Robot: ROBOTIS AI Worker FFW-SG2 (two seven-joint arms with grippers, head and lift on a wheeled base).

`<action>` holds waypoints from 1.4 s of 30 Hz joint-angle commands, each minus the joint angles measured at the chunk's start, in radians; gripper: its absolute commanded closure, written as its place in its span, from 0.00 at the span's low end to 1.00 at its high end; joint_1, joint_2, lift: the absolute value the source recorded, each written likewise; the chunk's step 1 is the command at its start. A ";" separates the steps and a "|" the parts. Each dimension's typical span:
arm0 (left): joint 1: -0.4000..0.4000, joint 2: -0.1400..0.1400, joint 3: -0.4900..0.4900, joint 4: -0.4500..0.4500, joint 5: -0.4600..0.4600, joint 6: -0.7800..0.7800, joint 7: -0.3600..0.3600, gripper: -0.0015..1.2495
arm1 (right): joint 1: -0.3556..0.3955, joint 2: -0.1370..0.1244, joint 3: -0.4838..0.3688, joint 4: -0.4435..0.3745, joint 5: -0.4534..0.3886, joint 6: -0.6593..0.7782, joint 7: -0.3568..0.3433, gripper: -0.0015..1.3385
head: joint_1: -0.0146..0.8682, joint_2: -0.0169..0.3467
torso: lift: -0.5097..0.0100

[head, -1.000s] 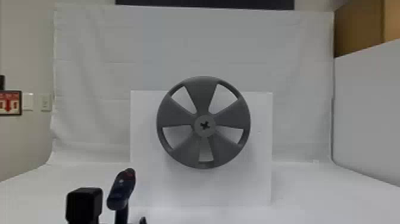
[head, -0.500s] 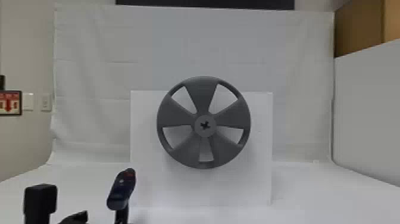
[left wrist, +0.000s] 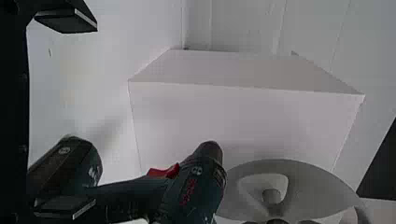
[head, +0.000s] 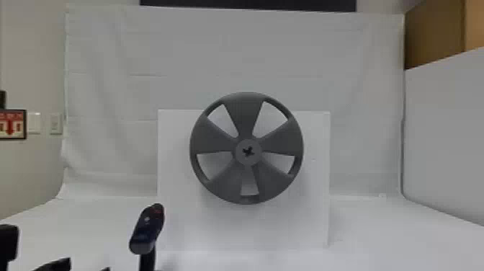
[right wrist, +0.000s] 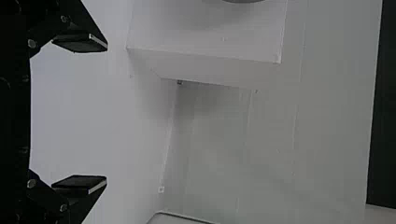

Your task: Grasp the drill and bring into the middle of wheel

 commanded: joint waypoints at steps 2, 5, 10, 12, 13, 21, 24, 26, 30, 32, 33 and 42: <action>-0.005 0.008 0.047 0.000 -0.025 0.000 0.000 0.00 | 0.001 -0.002 -0.001 0.000 -0.001 0.000 0.000 0.21 | 0.02 0.05 | 0.20; -0.005 0.008 0.059 -0.001 -0.033 0.000 0.015 0.00 | 0.004 -0.005 -0.004 0.000 -0.004 0.000 0.000 0.21 | 0.02 0.05 | 0.20; -0.008 0.008 0.051 -0.021 -0.044 0.002 0.074 0.01 | 0.006 -0.006 -0.007 0.000 -0.007 0.000 0.000 0.21 | 0.02 0.05 | 0.20; -0.008 0.008 0.045 -0.041 -0.045 0.020 0.124 0.02 | 0.006 -0.008 -0.005 0.000 -0.007 0.000 0.000 0.21 | 0.02 0.05 | 0.20; -0.008 0.008 0.042 -0.052 -0.047 0.028 0.150 0.02 | 0.006 -0.009 -0.005 0.000 -0.007 0.000 0.000 0.21 | 0.02 0.05 | 0.20; 0.025 -0.007 0.022 -0.152 0.001 0.046 0.433 0.04 | 0.007 -0.011 -0.005 0.000 -0.007 0.000 0.000 0.21 | 0.02 0.05 | 0.20; 0.028 -0.012 0.008 -0.176 0.010 0.046 0.489 0.04 | 0.009 -0.011 -0.005 0.000 -0.007 0.000 0.000 0.21 | 0.02 0.05 | 0.20; 0.029 -0.012 -0.001 -0.193 0.011 0.044 0.515 0.04 | 0.009 -0.012 -0.004 0.000 -0.007 0.002 0.000 0.21 | 0.02 0.05 | 0.20; 0.026 -0.012 -0.019 -0.216 0.015 0.048 0.540 0.04 | 0.009 -0.012 -0.004 0.000 -0.009 0.000 0.000 0.21 | 0.02 0.05 | 0.20; 0.025 -0.012 -0.021 -0.218 0.022 0.054 0.540 0.04 | 0.009 -0.012 -0.004 0.000 -0.009 0.002 0.000 0.21 | 0.02 0.05 | 0.20; 0.023 -0.012 -0.022 -0.218 0.027 0.058 0.540 0.04 | 0.009 -0.012 -0.004 0.000 -0.009 0.000 0.000 0.21 | 0.02 0.05 | 0.20; 0.021 -0.009 -0.025 -0.218 0.030 0.084 0.515 0.04 | 0.009 -0.012 -0.004 0.000 -0.009 0.002 0.000 0.21 | 0.02 0.05 | 0.20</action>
